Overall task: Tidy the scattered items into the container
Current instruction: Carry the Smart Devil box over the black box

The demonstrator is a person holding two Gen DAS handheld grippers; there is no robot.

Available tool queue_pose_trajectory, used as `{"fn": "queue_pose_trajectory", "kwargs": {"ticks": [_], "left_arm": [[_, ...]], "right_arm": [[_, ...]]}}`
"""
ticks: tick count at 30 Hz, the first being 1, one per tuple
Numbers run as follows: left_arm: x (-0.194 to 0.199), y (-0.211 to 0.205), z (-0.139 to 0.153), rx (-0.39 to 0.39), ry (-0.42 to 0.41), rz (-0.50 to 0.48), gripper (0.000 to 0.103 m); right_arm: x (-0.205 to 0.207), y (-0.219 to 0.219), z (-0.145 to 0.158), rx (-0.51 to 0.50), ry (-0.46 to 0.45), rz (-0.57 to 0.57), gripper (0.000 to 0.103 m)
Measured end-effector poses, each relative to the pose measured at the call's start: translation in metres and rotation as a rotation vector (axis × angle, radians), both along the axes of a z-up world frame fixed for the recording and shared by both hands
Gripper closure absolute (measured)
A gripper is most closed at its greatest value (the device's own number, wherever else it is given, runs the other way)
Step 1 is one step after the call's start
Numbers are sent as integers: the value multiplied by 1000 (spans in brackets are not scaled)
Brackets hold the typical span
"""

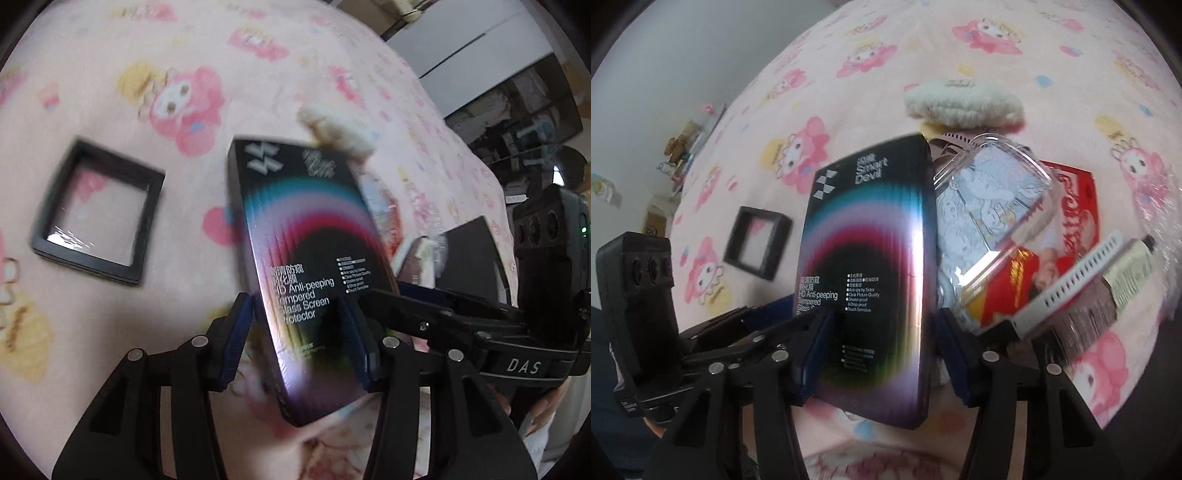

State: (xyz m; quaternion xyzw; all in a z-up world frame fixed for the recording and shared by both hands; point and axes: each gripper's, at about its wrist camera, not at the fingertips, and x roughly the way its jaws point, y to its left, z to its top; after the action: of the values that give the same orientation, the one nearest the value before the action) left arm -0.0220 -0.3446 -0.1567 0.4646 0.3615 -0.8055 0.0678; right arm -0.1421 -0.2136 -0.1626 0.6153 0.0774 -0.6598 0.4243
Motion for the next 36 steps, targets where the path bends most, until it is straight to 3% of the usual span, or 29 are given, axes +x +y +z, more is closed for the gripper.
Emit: {"fn": "queue_pose_trajectory", "kwargs": {"ticks": [7,13,27,36], "left_arm": [[6,39,74,-110,99,-72,54],[4,93,117,-160,163,-156,54],[-39,248,145,-194,212,-388,55],[-83,314,141,-210,168,-488,55]], "right_arm": [[17,51,62,-118,62,-54,50],[31,108,106,-173,136,-123,50],[38,278,127,-214,197,-366,50],[6,340,116,-191,168,-442,50]]}}
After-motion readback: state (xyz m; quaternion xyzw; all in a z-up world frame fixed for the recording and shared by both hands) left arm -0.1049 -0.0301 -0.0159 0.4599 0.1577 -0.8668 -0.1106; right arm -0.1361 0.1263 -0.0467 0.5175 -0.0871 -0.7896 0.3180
